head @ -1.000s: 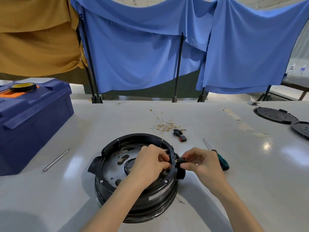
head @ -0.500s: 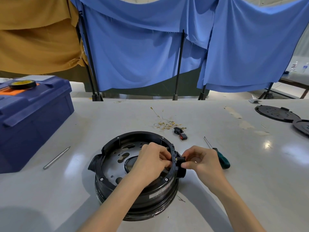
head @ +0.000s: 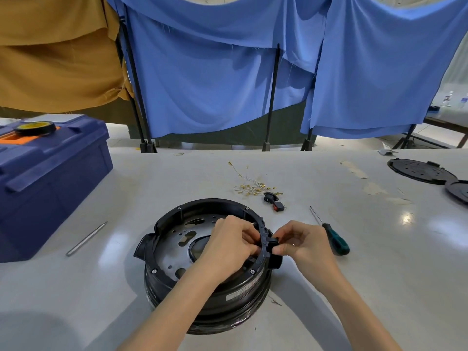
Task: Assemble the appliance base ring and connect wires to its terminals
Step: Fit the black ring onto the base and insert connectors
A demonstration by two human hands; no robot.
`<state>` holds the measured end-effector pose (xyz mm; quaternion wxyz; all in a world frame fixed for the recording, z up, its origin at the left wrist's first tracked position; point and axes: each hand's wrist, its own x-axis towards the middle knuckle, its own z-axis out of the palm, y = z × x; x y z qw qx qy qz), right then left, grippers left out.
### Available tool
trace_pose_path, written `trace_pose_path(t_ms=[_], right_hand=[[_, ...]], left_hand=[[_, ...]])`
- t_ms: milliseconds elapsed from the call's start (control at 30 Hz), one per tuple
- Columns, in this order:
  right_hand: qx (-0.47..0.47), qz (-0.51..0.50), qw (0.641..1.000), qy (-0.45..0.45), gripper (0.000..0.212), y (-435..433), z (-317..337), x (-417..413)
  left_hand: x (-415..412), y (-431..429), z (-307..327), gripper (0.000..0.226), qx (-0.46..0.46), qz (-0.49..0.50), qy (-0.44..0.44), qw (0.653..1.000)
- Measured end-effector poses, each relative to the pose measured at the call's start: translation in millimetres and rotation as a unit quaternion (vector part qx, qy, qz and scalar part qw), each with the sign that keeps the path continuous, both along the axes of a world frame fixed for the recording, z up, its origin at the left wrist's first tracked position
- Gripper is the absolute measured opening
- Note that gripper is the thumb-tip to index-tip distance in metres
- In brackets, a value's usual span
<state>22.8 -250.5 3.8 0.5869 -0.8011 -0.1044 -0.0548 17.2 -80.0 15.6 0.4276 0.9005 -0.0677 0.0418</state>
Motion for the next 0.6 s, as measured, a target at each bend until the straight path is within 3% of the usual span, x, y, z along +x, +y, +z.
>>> trace_pose_path(t_ms=[300,600], right_hand=[[-0.059,-0.003,0.998,0.011,0.038,2.2,5.6,0.2],[-0.147,-0.032,0.986,-0.072,0.050,8.4,-0.1,-4.4]], left_hand=[[-1.0,0.0,0.3,0.016,0.007,0.000,0.002,1.000],[-1.7,0.6,0.3,0.019,0.002,0.002,0.005,1.000]])
